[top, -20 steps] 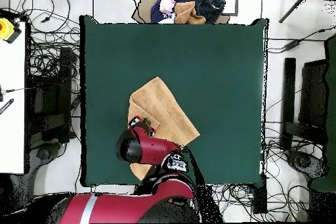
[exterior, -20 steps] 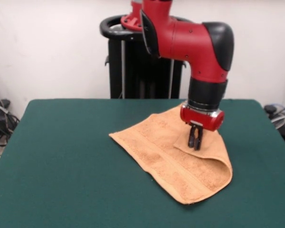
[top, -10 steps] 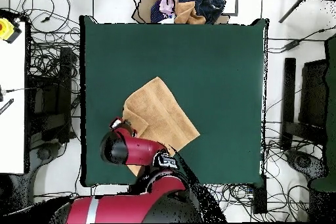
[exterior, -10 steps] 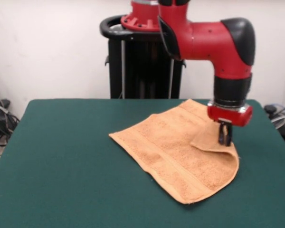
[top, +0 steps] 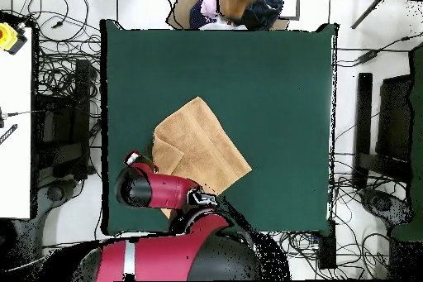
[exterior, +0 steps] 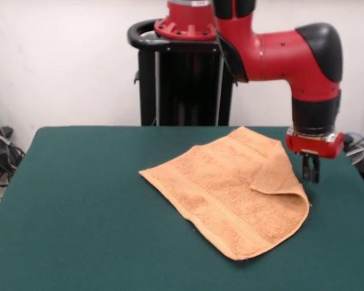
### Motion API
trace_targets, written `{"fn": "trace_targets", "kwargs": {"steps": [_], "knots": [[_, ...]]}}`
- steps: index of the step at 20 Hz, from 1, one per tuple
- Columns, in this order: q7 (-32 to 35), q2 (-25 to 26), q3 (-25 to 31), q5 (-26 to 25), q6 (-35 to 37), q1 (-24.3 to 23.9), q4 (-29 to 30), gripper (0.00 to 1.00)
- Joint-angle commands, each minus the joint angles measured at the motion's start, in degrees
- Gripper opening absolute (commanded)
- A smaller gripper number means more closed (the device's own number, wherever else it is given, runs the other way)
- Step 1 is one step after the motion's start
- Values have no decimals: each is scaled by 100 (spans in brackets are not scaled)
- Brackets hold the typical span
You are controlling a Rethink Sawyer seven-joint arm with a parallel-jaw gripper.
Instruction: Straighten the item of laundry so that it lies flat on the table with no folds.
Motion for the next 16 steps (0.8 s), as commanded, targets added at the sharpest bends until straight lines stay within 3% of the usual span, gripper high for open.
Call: {"fn": "trace_targets", "kwargs": {"steps": [1, 8, 16], "knots": [[1331, 238, 564, 334, 174, -220, 74, 0], [1258, 70, 423, 322, 203, -165, 187, 0], [1159, -698, 164, 409, 655, -73, 547, 0]]}}
